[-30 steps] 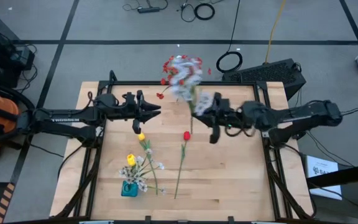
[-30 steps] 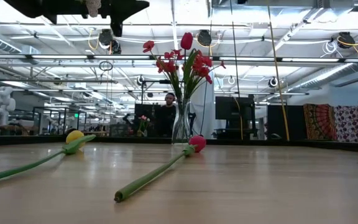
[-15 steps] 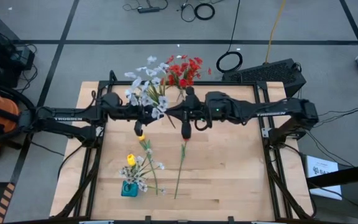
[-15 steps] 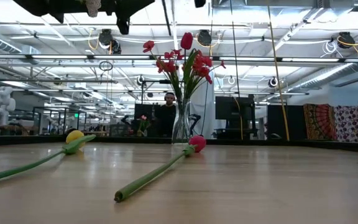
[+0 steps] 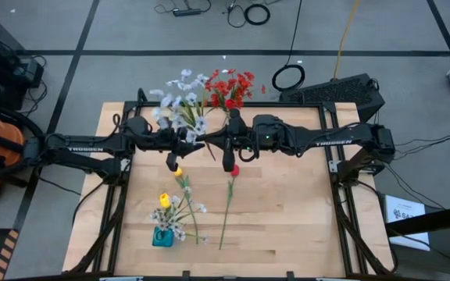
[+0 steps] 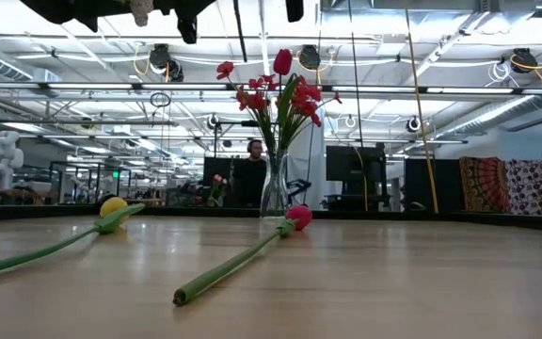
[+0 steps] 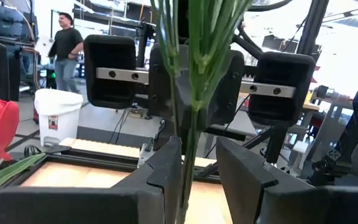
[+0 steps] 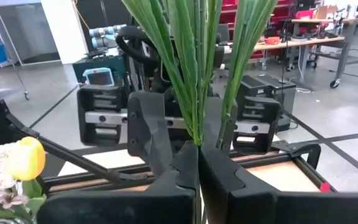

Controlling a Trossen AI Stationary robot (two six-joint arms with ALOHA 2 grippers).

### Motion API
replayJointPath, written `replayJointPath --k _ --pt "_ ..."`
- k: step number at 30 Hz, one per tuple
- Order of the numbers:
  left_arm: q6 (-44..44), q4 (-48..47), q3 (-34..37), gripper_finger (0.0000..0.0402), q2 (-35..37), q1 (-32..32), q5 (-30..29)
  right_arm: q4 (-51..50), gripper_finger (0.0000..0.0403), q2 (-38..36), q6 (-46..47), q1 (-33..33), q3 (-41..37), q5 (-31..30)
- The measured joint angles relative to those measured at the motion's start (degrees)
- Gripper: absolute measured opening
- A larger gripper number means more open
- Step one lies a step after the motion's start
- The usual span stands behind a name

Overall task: Sort flowers into vase by color
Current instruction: Put the white flowers into the blue vase

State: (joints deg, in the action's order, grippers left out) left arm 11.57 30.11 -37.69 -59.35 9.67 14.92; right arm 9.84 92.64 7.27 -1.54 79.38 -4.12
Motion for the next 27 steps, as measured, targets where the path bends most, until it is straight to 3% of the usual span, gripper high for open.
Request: replayJointPath --k 27 --pt "0.1 1.6 0.0 0.0107 -0.8 0.0 -0.2 2.4 0.0 0.1 0.0 0.0 0.0 -0.3"
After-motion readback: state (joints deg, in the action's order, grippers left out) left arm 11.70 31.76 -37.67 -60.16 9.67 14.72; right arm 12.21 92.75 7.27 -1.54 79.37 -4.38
